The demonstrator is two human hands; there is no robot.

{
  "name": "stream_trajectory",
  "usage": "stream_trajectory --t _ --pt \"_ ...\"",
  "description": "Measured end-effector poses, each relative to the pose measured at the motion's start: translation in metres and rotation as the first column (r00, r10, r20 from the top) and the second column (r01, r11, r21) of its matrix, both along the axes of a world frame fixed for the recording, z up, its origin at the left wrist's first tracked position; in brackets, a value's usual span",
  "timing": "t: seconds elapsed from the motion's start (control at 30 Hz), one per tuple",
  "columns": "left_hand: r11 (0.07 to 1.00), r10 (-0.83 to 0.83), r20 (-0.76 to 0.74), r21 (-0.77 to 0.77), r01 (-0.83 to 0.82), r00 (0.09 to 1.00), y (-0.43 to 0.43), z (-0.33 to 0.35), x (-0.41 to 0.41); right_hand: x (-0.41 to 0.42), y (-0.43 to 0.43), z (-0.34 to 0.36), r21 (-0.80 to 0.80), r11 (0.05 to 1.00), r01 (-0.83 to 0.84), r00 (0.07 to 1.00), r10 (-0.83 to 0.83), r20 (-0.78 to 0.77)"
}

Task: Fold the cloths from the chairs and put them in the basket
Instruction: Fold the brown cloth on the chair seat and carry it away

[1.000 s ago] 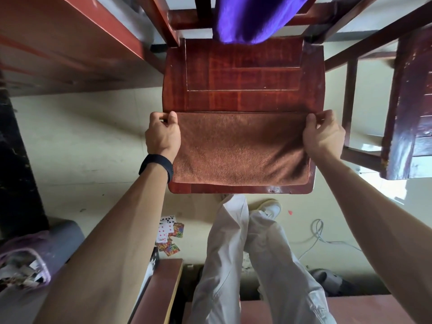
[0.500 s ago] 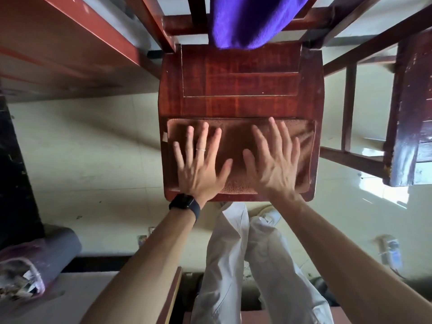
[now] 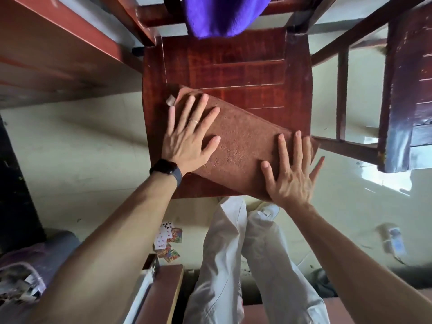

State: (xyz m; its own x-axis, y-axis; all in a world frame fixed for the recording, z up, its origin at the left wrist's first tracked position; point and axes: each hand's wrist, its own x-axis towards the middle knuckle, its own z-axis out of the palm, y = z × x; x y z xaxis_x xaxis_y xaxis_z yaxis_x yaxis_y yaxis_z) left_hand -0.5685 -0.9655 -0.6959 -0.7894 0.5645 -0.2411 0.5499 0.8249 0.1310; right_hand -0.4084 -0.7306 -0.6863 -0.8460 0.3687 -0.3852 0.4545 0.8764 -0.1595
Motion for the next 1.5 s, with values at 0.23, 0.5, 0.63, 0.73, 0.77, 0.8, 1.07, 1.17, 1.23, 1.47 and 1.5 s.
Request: stream_trajectory --t 0.23,0.5,0.63,0.73,0.77,0.8,1.07,1.17,1.23,1.47,1.5 --pt "0.962 -0.275 0.027 0.006 0.275 0.961 0.128 0.034 -0.05 0.071 -0.04 0.054 -0.122 0.97 0.209 0.967 -0.187 0.173" --pt "0.741 0.571 0.206 0.285 -0.607 0.794 0.093 0.062 0.084 0.05 0.012 0.056 -0.385 0.695 0.608 0.793 -0.561 0.238" --pt "0.283 0.814 0.461 0.215 -0.935 0.352 0.052 0.068 0.173 0.042 0.029 0.049 -0.366 0.661 0.655 0.754 -0.545 0.366" --pt "0.053 0.73 0.683 -0.09 -0.995 -0.023 0.04 0.066 0.201 0.042 0.033 0.042 -0.338 0.614 0.713 0.695 -0.556 0.457" --pt "0.015 0.638 0.761 -0.163 -0.986 -0.116 0.038 0.066 0.203 0.044 0.033 0.042 -0.366 0.579 0.729 0.681 -0.555 0.478" --pt "-0.025 0.547 0.812 -0.226 -0.974 -0.203 0.038 0.066 0.202 0.046 0.033 0.042 -0.404 0.527 0.747 0.664 -0.566 0.489" --pt "0.001 0.386 0.889 -0.27 -0.963 -0.248 0.038 0.068 0.187 0.061 0.035 0.046 -0.576 0.285 0.766 0.589 -0.67 0.453" --pt "0.034 0.39 0.896 -0.245 -0.969 -0.212 0.035 0.08 0.193 0.068 0.033 0.057 -0.584 0.303 0.753 0.607 -0.662 0.44" --pt "0.041 0.453 0.877 -0.202 -0.979 -0.162 0.032 0.09 0.199 0.078 0.03 0.067 -0.583 0.334 0.741 0.634 -0.635 0.441" --pt "0.139 0.459 0.884 -0.174 -0.975 -0.092 0.016 0.144 0.214 0.12 0.02 0.119 -0.633 0.307 0.711 0.664 -0.589 0.461" --pt "0.173 0.441 0.892 -0.195 -0.965 -0.101 0.014 0.152 0.211 0.12 0.019 0.126 -0.648 0.297 0.701 0.667 -0.596 0.447"
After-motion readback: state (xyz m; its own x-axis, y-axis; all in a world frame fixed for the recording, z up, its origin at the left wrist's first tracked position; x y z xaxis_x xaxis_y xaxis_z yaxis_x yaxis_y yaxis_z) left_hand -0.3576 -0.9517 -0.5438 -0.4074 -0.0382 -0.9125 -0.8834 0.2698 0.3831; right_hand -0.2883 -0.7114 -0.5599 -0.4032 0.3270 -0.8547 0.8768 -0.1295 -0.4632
